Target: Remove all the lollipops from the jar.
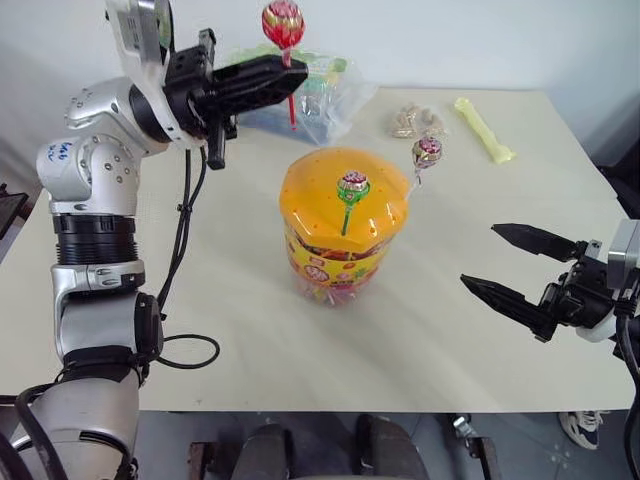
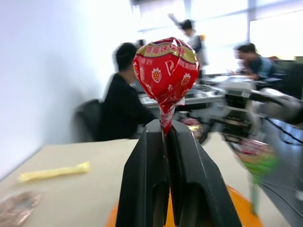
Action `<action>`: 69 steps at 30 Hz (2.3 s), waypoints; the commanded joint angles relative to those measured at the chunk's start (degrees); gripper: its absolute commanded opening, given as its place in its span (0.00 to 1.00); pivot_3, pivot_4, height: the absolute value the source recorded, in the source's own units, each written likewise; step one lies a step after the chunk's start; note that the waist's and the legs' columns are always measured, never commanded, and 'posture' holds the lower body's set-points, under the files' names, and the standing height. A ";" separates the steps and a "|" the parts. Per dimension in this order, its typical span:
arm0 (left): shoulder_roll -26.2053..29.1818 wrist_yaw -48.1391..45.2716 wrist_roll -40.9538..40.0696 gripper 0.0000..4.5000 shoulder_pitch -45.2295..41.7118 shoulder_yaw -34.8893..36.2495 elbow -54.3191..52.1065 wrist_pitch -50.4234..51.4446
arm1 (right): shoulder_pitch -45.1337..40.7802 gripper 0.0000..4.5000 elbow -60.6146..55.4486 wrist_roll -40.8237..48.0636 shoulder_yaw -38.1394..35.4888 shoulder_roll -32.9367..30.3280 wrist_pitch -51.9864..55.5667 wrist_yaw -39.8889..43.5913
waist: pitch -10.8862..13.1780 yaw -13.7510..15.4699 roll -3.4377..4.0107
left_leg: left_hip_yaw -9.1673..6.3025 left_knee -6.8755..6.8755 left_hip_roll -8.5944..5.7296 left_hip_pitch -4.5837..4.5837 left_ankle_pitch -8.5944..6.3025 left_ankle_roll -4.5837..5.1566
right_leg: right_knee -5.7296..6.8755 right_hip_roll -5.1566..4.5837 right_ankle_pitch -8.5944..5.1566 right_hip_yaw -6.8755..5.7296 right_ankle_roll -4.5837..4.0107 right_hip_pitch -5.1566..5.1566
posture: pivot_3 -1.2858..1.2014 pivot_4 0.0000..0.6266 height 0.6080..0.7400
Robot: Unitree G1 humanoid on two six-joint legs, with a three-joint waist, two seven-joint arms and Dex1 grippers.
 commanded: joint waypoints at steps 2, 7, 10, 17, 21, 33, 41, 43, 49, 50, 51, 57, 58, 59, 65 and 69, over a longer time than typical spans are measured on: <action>7.84 10.04 4.12 0.01 1.42 0.50 -2.76 11.20 | -0.96 1.00 0.68 1.60 -2.26 -1.75 -0.13 2.03 | 0.00 -0.03 0.00 | -0.02 0.00 0.00 0.01 0.00 0.00 | 0.02 0.02 0.00 0.01 0.00 -0.01 | 0.52 0.24 1.00; 14.60 17.43 5.53 0.01 8.00 0.84 -7.12 24.84 | -0.94 1.00 1.11 2.52 -1.48 -3.42 0.40 5.63 | 0.01 0.09 -0.01 | -0.03 0.00 -0.01 0.01 0.00 0.00 | 0.02 0.01 0.00 0.04 0.00 0.00 | 0.52 0.24 1.00; 18.27 20.83 6.58 0.01 14.58 1.43 -11.63 31.34 | -2.04 1.00 1.32 2.51 0.06 -3.65 0.67 5.88 | 0.03 0.27 -0.05 | -0.07 0.04 -0.02 -0.02 -0.01 0.01 | 0.03 0.00 0.00 0.04 0.00 0.00 | 0.52 0.24 1.00; 23.40 26.30 10.39 0.01 28.49 0.41 -13.95 38.41 | -4.86 1.00 2.92 0.51 4.37 -2.62 -0.18 5.44 | 0.06 0.21 -0.10 | -0.07 0.05 -0.01 -0.02 -0.01 0.02 | 0.06 0.00 0.00 0.05 -0.01 -0.02 | 0.52 0.24 1.00; 25.62 28.48 12.81 0.01 32.32 -2.26 -13.34 41.33 | -6.47 1.00 4.03 -0.12 6.16 -2.58 -0.58 5.85 | 0.08 0.27 -0.14 | -0.05 0.05 -0.02 -0.02 -0.02 0.01 | 0.08 0.00 -0.01 0.07 -0.01 -0.04 | 0.52 0.24 1.00; 27.61 29.81 17.01 0.44 29.24 -8.62 -7.10 44.40 | -9.03 1.00 5.75 -1.95 8.26 -2.25 -0.85 6.34 | 0.09 0.22 -0.18 | 0.01 0.05 -0.02 -0.02 -0.02 0.01 | 0.13 -0.01 -0.01 0.09 -0.02 -0.08 | 0.52 0.24 1.00; 33.21 21.81 13.96 0.98 23.56 -10.62 -12.09 44.65 | -10.00 1.00 8.28 -3.41 6.94 -4.26 -1.02 8.69 | 0.16 0.22 -0.28 | 0.02 0.05 -0.02 -0.04 -0.02 0.01 | 0.14 -0.01 -0.01 0.09 -0.02 -0.11 | 0.52 0.24 1.00; 35.32 18.45 12.87 0.99 21.40 -11.65 -13.67 44.01 | -10.54 1.00 9.42 -3.89 6.50 -4.93 -1.22 9.62 | 0.16 0.21 -0.28 | 0.05 0.05 -0.02 -0.03 -0.03 0.01 | 0.14 -0.01 -0.01 0.13 -0.02 -0.11 | 0.52 0.24 1.00; 32.10 10.59 5.83 0.99 15.45 -5.86 -17.55 38.00 | -10.92 1.00 10.89 -4.51 4.99 -5.92 -1.21 11.24 | 0.16 0.32 -0.28 | 0.08 0.05 -0.02 -0.03 -0.03 0.01 | 0.14 0.00 -0.01 0.15 -0.02 -0.12 | 0.52 0.24 1.00; 30.89 9.36 4.05 0.99 14.78 -4.39 -17.89 37.63 | -10.97 1.00 10.98 -4.46 4.81 -6.04 -1.09 11.50 | 0.16 0.38 -0.29 | 0.07 0.08 -0.03 -0.04 -0.03 0.02 | 0.16 -0.01 -0.01 0.16 -0.02 -0.12 | 0.52 0.24 1.00; 29.06 8.10 2.17 0.99 14.35 -2.57 -18.13 36.14 | -10.96 1.00 10.97 -4.31 4.52 -6.17 -0.92 11.75 | 0.17 0.41 -0.30 | 0.07 0.11 -0.03 -0.06 -0.03 0.02 | 0.18 -0.02 -0.01 0.16 -0.02 -0.12 | 0.52 0.24 1.00; 14.66 -4.37 -7.30 0.99 15.78 6.63 -17.74 16.42 | -9.67 1.00 7.39 -0.89 1.28 -5.72 1.32 11.13 | 0.17 0.24 -0.30 | 0.09 0.26 -0.01 -0.09 -0.04 0.04 | 0.24 -0.02 -0.01 0.14 -0.02 -0.12 | 0.52 0.24 1.00; 13.95 -6.69 -7.26 0.99 16.00 5.81 -17.26 14.13 | -9.38 1.00 6.64 -0.29 0.75 -5.37 1.62 10.41 | 0.17 0.07 -0.30 | 0.09 0.27 -0.01 -0.09 -0.04 0.04 | 0.24 -0.01 -0.01 0.14 -0.01 -0.12 | 0.52 0.24 1.00; 13.30 -9.45 -6.91 0.99 16.06 4.49 -16.71 11.56 | -8.90 1.00 5.59 0.41 0.08 -4.79 1.78 9.68 | 0.17 -0.02 -0.29 | 0.12 0.27 -0.01 -0.08 -0.04 0.04 | 0.23 -0.01 -0.01 0.15 -0.01 -0.12 | 0.52 0.24 1.00; 8.45 -20.66 -4.55 0.99 13.18 -3.47 -12.70 1.98 | -5.08 1.00 -1.75 5.05 -3.54 -2.27 2.57 4.06 | 0.17 0.39 -0.30 | 0.12 0.41 -0.01 -0.07 -0.05 0.06 | 0.26 -0.01 0.01 0.16 0.02 -0.06 | 0.52 0.24 1.00; 5.48 -23.36 -3.08 0.99 11.14 -6.32 -10.33 -2.42 | -3.72 1.00 -3.25 5.81 -4.22 -1.83 2.63 1.71 | 0.17 0.46 -0.30 | 0.10 0.52 -0.03 -0.08 -0.11 0.16 | 0.25 -0.01 0.04 0.20 0.08 0.00 | 0.52 0.24 1.00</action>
